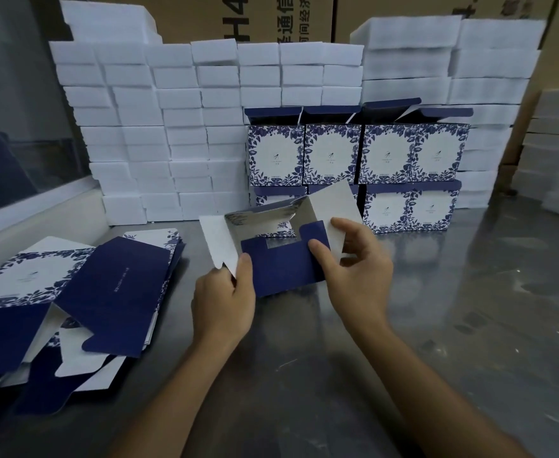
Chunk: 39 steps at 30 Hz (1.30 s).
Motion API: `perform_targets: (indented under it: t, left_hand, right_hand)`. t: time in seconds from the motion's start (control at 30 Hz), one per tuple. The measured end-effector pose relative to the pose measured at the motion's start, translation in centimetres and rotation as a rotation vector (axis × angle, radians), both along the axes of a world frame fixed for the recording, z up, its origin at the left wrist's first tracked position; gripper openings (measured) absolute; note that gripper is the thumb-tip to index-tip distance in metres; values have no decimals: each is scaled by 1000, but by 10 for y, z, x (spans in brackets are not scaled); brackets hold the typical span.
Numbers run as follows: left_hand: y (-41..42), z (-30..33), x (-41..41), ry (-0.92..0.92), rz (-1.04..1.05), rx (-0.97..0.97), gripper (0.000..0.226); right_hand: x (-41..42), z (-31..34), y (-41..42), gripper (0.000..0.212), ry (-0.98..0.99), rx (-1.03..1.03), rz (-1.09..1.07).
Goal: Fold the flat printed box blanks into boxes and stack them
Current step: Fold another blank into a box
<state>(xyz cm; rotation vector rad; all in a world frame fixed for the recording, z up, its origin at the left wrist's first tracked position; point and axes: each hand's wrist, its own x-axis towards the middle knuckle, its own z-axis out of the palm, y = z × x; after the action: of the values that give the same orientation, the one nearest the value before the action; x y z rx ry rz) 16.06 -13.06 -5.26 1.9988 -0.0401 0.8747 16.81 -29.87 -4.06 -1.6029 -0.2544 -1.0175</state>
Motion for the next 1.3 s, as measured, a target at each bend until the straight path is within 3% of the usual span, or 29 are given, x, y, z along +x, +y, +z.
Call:
perform_targets:
  t: [0.27, 0.43, 0.57, 0.7, 1.03, 1.3]
  left_hand:
    - [-15, 5, -2, 86, -144, -352, 53]
    - [-22, 5, -4, 170, -205, -457, 47]
    - [-21, 4, -4, 148, -199, -469, 39]
    - [-18, 3, -2, 169, -191, -452, 32]
    - [-20, -1, -1, 152, -182, -421, 38]
    - [-18, 2, -2, 120, -164, -374, 44]
  right_hand:
    - [3, -3, 5, 27, 90, 74, -79]
    - [5, -15, 11, 42, 227, 10, 16]
    - [-1, -21, 24, 46, 284, -137, 224]
    - [-6, -22, 29, 47, 314, -271, 271]
    - [-3, -21, 25, 51, 337, -265, 283]
    - [3, -16, 16, 47, 333, -101, 242]
